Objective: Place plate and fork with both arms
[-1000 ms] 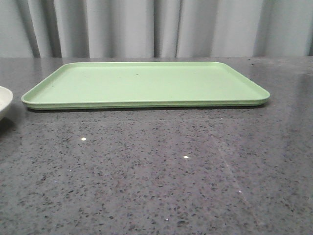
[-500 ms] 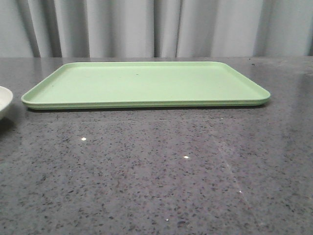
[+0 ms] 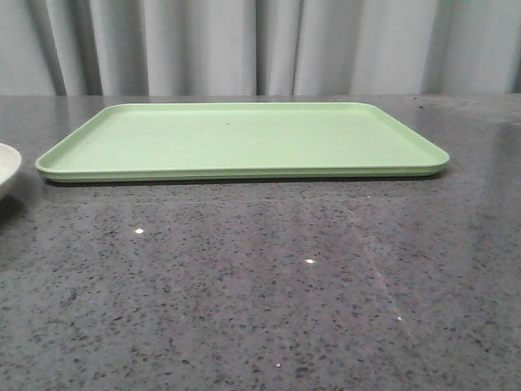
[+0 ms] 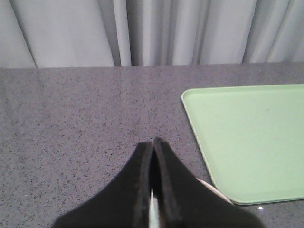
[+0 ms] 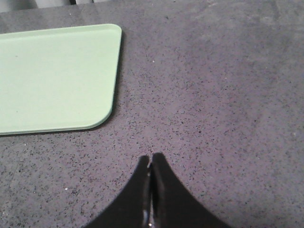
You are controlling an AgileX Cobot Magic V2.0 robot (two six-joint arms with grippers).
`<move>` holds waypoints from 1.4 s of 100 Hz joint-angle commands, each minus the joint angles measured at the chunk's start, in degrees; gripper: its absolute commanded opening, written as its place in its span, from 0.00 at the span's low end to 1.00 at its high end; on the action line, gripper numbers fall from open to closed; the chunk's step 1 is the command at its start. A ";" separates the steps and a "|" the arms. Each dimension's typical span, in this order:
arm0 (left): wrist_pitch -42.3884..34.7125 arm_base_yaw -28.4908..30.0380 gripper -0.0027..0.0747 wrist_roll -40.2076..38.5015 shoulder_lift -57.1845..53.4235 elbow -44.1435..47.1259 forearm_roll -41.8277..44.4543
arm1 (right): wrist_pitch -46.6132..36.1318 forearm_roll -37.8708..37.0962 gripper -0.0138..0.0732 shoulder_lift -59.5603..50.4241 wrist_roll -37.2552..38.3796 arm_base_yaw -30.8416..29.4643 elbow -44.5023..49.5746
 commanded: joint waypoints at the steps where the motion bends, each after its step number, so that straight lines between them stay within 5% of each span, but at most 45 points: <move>1: -2.45 -0.43 0.01 -0.65 4.61 -4.38 0.18 | -3.22 0.11 0.04 4.14 -0.08 -0.24 -4.34; 13: -2.56 -0.43 0.02 -0.65 8.41 -6.65 0.18 | -2.24 0.11 0.04 7.78 -0.08 -0.24 -7.09; 25: -2.84 -0.43 0.17 -0.65 9.88 -7.24 0.18 | -1.75 0.11 0.09 9.65 -0.08 -0.24 -8.50; 42: -3.93 -0.43 0.55 -0.65 9.88 -7.24 0.18 | -1.99 0.11 0.42 9.71 -0.08 -0.24 -8.59; 51: -4.81 -0.43 0.66 -0.65 9.88 -7.24 0.18 | -1.99 0.11 0.61 9.71 -0.08 -0.24 -8.59; 61: -4.81 -0.43 0.66 -0.65 9.88 -7.24 0.04 | -1.94 0.11 0.71 9.71 -0.08 -0.24 -8.59; 91: -1.27 0.25 0.65 -0.65 9.88 -7.24 -1.15 | -1.07 0.11 0.71 9.71 -0.08 -0.24 -8.52; 140: 18.31 14.58 0.66 -0.27 15.14 -7.85 3.01 | -0.41 0.11 0.71 9.71 -0.08 -0.24 -8.52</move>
